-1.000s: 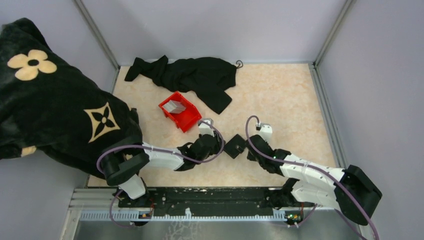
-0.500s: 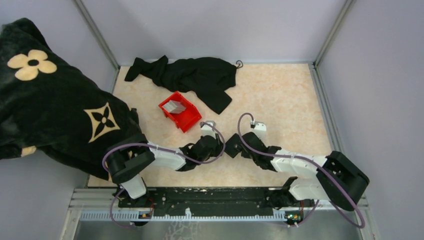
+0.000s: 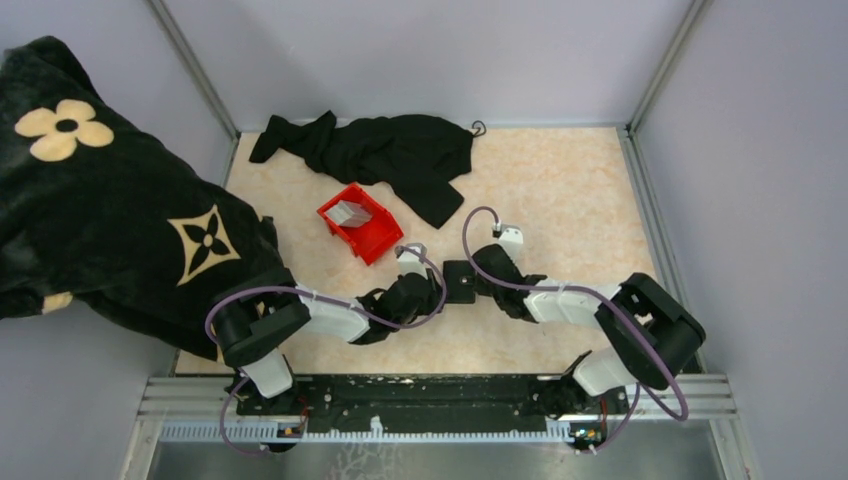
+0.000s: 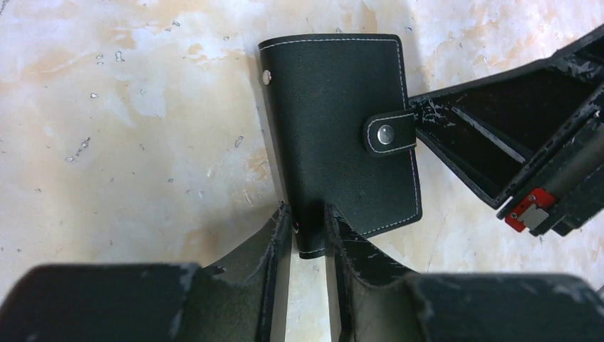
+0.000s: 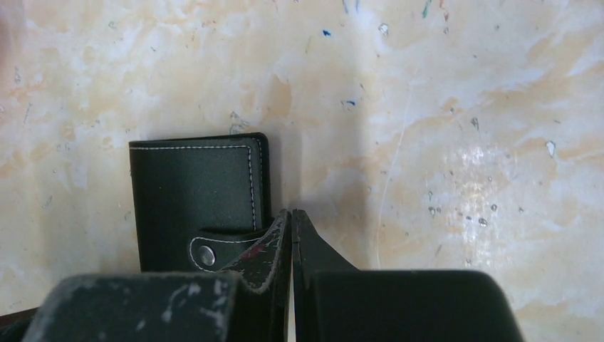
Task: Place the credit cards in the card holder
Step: Adjust the card holder at the center of the board, then reset both arms
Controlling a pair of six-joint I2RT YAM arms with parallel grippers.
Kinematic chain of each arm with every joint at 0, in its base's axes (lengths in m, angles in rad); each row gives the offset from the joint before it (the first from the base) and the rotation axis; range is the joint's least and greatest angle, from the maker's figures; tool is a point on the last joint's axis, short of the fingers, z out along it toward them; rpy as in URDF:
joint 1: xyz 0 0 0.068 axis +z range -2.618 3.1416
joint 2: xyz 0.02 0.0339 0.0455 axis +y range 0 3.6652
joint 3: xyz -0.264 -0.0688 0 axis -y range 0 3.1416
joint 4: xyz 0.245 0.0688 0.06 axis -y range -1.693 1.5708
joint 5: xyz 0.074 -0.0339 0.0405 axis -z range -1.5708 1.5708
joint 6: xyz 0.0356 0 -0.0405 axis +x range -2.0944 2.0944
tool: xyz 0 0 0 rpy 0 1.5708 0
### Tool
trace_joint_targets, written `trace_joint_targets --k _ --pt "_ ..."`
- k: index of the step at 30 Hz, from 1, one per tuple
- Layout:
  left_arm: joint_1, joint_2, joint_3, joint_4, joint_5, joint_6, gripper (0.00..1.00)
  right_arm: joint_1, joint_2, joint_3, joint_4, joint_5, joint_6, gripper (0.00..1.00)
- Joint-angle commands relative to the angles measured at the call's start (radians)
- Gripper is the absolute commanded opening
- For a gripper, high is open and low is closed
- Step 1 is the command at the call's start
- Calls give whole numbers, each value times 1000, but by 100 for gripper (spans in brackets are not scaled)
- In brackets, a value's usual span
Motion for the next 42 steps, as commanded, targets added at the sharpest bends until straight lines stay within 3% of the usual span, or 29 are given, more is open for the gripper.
trace_joint_targets --k 1,8,14,20,22,26,28,32,36,42 --pt "-3 1 0 1 22 -9 30 -14 56 12 -10 -51 -37 0" --pt "-3 -37 20 -52 -34 -3 35 -25 43 17 -26 -20 -64 2" --pt "-3 -150 28 -120 -155 33 39 -25 -57 35 -97 42 -121 12" --pt "-3 -262 102 -198 -278 183 46 -43 -181 77 -151 106 -236 26" --pt "-2 -311 130 -231 -323 266 54 -57 -239 97 -151 112 -297 29" --pt "22 -402 175 -231 -358 459 70 -65 -341 154 -164 173 -386 64" --pt "55 -436 196 -263 -365 498 76 -69 -357 185 -175 213 -390 74" --pt "158 -505 180 -296 -358 497 82 -69 -325 242 -224 282 -366 81" --pt "250 -553 113 -265 -394 473 99 -69 -277 264 -242 411 -324 87" --pt "377 -553 80 -249 -381 487 99 -69 -207 314 -253 495 -297 93"
